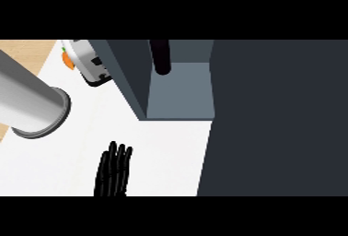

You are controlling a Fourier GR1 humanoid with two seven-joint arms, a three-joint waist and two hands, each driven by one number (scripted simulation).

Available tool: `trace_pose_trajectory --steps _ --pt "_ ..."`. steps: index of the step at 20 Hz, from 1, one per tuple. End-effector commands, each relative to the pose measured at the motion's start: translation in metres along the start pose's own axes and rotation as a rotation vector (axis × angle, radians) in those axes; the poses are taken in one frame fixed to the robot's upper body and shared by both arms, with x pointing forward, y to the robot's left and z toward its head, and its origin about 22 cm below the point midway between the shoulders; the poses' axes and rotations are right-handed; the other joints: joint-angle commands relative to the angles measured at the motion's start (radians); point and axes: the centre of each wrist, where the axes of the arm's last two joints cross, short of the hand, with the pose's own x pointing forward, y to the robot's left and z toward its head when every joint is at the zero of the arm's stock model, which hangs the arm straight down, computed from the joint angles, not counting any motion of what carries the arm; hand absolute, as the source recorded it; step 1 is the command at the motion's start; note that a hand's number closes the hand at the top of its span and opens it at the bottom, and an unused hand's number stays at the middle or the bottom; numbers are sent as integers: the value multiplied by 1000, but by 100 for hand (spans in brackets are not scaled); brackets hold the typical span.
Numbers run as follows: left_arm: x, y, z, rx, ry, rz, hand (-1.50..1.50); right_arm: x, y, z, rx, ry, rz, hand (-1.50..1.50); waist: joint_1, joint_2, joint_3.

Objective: Pick up the wine, place it into the cabinet and close the cabinet

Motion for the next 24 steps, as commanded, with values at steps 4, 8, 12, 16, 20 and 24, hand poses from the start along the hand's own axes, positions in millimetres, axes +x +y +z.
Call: trace_pose_trajectory --steps 4,8,12,16,20,24 --pt "25 41 10 -33 16 -4 -150 24 12 25 133 -37 -34 150 0 -1 -1" --pt "30 56 -4 14 -28 -37 -150 3 29 26 190 45 -187 150 -5 0 -1" --pt "50 72 -1 21 -40 -28 -150 14 42 36 223 58 -214 150 -2 -3 -1" --pt "51 90 3 65 -36 -28 -150 16 51 31 340 47 -179 150 7 -3 -2" --pt "65 109 -6 68 -71 -33 -150 25 65 38 424 17 -151 150 1 -6 -2" --pt "75 131 -7 72 -51 -58 -150 25 84 36 465 2 -180 150 2 -7 -2"
